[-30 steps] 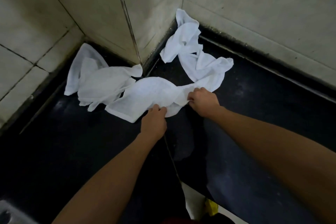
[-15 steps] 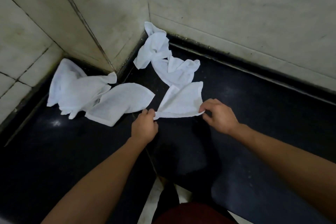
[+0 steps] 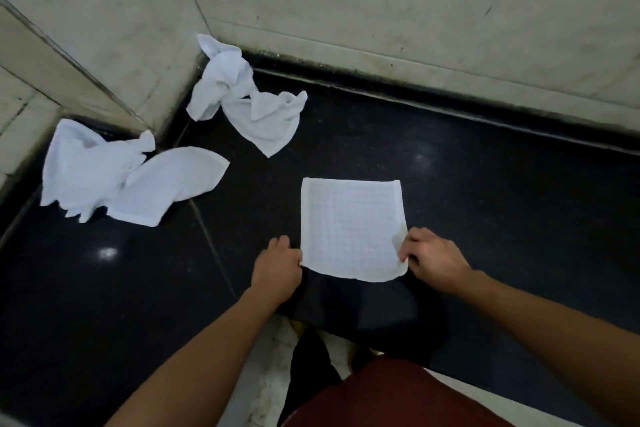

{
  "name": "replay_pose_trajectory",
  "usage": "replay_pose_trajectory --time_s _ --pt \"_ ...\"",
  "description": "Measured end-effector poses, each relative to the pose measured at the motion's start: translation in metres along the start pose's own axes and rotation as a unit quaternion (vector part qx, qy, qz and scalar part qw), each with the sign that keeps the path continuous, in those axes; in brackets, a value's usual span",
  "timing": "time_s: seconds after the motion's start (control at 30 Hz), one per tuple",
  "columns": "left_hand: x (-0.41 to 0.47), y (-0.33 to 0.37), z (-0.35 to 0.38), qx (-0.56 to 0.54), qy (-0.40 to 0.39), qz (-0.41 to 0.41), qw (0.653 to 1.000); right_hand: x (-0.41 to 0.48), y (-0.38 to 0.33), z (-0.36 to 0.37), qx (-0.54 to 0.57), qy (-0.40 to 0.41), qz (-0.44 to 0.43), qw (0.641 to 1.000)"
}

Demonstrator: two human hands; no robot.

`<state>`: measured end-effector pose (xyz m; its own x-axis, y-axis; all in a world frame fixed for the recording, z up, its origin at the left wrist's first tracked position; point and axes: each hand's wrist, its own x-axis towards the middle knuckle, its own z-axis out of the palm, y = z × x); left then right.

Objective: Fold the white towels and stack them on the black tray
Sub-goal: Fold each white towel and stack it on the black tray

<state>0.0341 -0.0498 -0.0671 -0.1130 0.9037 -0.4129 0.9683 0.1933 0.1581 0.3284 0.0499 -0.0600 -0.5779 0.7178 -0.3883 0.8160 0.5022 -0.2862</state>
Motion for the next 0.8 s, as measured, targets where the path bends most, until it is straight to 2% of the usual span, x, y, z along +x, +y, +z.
replay_pose_trajectory --time_s 0.13,0.33,0.4,0.5,0.6,0.67,0.8 --pt "-0.014 0.023 0.012 0.026 -0.018 0.038 0.999 -0.030 0.021 0.011 -0.018 -0.043 0.016 0.999" --pt "-0.014 0.036 0.008 0.002 0.039 0.063 0.997 -0.035 0.023 0.002 -0.003 0.020 0.005 1.000" --pt "-0.011 0.042 0.004 -0.004 0.045 0.094 0.995 -0.034 0.016 -0.003 0.005 0.009 -0.016 1.000" --pt "-0.012 0.053 0.006 0.009 0.005 0.151 0.988 -0.036 0.001 0.000 0.009 -0.071 -0.028 0.997" --pt "-0.017 0.063 0.016 0.061 -0.066 0.182 0.979 -0.043 -0.010 0.010 -0.042 -0.126 -0.008 0.991" --pt "-0.022 0.067 0.021 0.092 -0.085 0.180 0.976 -0.047 -0.014 0.020 -0.106 -0.121 0.007 0.987" --pt "-0.028 0.070 0.027 0.103 -0.100 0.161 0.976 -0.051 -0.016 0.034 -0.166 -0.056 0.000 0.984"
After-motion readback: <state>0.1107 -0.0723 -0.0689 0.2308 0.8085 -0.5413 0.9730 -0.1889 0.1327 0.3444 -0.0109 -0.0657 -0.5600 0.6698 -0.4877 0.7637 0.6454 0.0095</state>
